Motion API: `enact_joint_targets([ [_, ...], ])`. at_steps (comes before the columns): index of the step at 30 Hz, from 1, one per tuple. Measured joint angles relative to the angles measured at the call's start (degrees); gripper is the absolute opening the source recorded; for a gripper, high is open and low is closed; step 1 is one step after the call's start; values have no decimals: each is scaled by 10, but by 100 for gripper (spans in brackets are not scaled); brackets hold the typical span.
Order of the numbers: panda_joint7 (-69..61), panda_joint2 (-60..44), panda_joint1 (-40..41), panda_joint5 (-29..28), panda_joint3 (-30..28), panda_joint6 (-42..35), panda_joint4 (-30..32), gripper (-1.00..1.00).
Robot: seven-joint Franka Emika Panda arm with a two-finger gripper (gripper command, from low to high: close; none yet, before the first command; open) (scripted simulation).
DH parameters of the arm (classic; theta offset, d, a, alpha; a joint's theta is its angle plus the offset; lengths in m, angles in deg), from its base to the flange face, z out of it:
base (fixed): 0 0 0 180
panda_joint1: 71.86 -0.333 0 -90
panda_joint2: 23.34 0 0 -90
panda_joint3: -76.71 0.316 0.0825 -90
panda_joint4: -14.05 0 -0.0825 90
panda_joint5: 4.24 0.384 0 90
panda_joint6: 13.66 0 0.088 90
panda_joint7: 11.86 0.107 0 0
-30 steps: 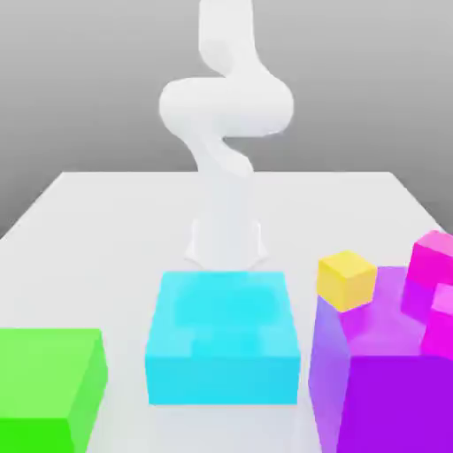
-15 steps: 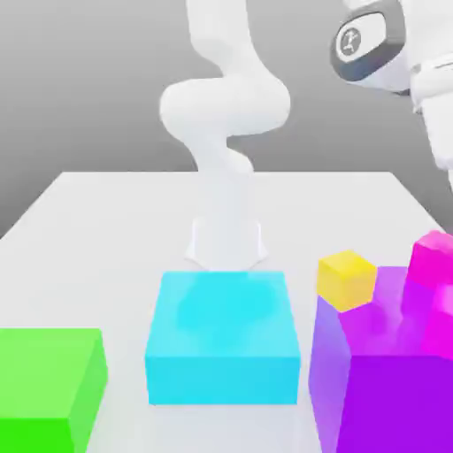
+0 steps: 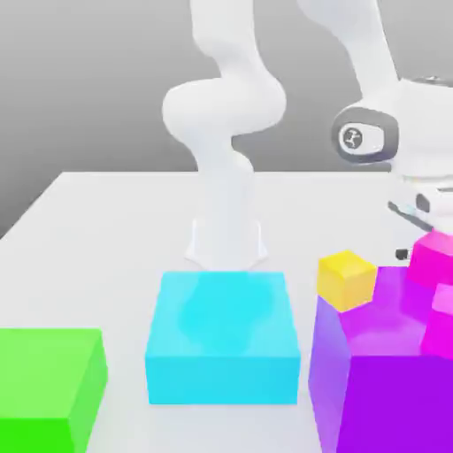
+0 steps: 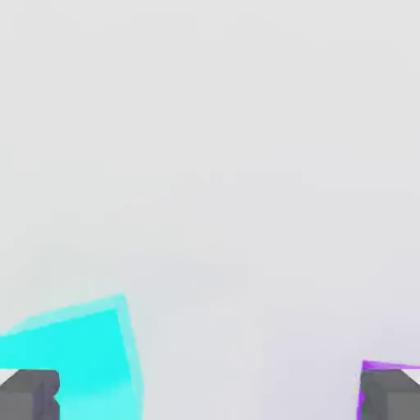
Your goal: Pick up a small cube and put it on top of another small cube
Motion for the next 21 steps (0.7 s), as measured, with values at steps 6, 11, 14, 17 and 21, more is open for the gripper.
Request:
enact_joint_targets([
  [6, -44, -52, -20, -31, -11, 29, 16, 0],
  [11, 20, -137, -80, -123, -100, 96, 0, 0],
  [14, 32, -170, -112, -136, -134, 123, -5, -100],
  [17, 32, -170, -112, -136, -134, 122, -5, -100],
  [21, 25, -161, -112, -128, -133, 115, -4, -100],
])
